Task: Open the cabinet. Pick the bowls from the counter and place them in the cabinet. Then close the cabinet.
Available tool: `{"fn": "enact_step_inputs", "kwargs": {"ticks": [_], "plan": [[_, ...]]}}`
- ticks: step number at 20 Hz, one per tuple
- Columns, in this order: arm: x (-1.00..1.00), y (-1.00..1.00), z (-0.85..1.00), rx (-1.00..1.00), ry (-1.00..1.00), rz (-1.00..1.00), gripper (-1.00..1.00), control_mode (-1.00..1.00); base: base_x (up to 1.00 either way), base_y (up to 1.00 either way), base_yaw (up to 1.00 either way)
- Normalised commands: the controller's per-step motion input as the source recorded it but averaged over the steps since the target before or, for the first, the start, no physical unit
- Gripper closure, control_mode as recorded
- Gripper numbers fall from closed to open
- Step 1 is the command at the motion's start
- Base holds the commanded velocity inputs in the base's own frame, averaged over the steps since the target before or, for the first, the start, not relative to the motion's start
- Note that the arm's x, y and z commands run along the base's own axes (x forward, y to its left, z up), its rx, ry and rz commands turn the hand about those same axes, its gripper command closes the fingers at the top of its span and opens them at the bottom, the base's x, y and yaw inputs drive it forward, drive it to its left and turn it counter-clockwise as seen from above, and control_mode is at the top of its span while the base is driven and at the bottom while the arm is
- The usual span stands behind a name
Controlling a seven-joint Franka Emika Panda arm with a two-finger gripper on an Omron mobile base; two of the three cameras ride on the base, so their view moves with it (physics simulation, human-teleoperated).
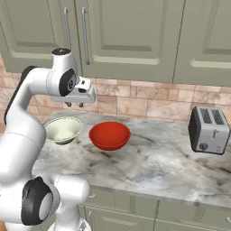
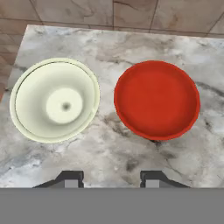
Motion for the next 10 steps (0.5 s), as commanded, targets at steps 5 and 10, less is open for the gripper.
{"fn": "enact_step_inputs", "kwargs": {"ticks": [5, 10], "plan": [[-0.31, 0.08, 0.13, -0.03, -0.16, 0.01, -1.00, -1.00, 0.00, 0.00, 0.00], [-0.28, 0.00, 0.83, -0.10, -0.33, 0.00, -1.00, -1.00, 0.00, 0.00, 0.00]]}}
